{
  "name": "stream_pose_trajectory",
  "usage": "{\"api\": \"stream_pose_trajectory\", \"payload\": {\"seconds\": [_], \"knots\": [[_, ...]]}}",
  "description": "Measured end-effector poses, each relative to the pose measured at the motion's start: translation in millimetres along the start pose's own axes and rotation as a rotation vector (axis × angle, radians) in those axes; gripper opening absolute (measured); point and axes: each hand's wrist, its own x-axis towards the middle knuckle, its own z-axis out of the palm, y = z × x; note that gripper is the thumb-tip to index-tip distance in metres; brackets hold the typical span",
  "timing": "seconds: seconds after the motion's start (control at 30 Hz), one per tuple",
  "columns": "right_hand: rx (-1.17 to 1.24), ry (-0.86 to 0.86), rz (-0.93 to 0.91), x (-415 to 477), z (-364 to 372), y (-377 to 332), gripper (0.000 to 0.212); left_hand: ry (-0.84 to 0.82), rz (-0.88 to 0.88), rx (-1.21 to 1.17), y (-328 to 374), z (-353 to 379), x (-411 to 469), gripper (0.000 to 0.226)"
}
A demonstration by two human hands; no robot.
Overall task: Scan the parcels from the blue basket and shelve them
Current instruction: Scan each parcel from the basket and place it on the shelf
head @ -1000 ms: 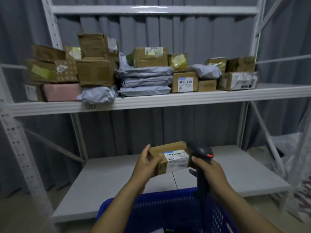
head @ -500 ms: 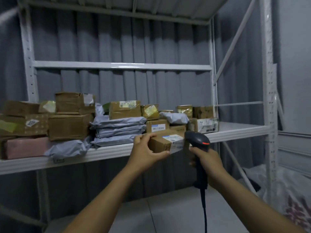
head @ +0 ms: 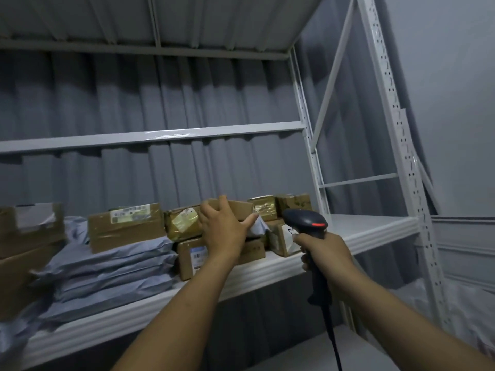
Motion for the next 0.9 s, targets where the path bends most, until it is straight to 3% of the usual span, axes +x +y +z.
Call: {"api": "stream_pose_trajectory", "payload": {"seconds": [0.13, 0.33, 0.47, 0.53, 0.7, 0.9], "knots": [[-0.021, -0.010, 0.004, 20, -12, 11, 0.019, 0.007, -0.009, 0.252, 3, 31, 10, 0.085], [-0.046, 0.002, 0.028, 32, -21, 27, 0.018, -0.019, 0.101, 0.348, -15, 58, 14, 0.081], [-0.079, 0.012, 0.023, 31, -23, 36, 0.016, 0.130, 0.502, 0.324, -47, 65, -1, 0.067], [-0.091, 0.024, 0.017, 29, -22, 39, 0.015, 0.108, 0.637, 0.392, -60, 69, -6, 0.063], [-0.172, 0.003, 0.038, 17, -16, 39, 0.018, -0.238, 0.452, 0.431, -53, 51, -3, 0.066], [-0.264, -0.085, 0.031, -27, -10, 29, 0.016, -0.258, 0.487, 0.314, -43, 8, -23, 0.065]]}}
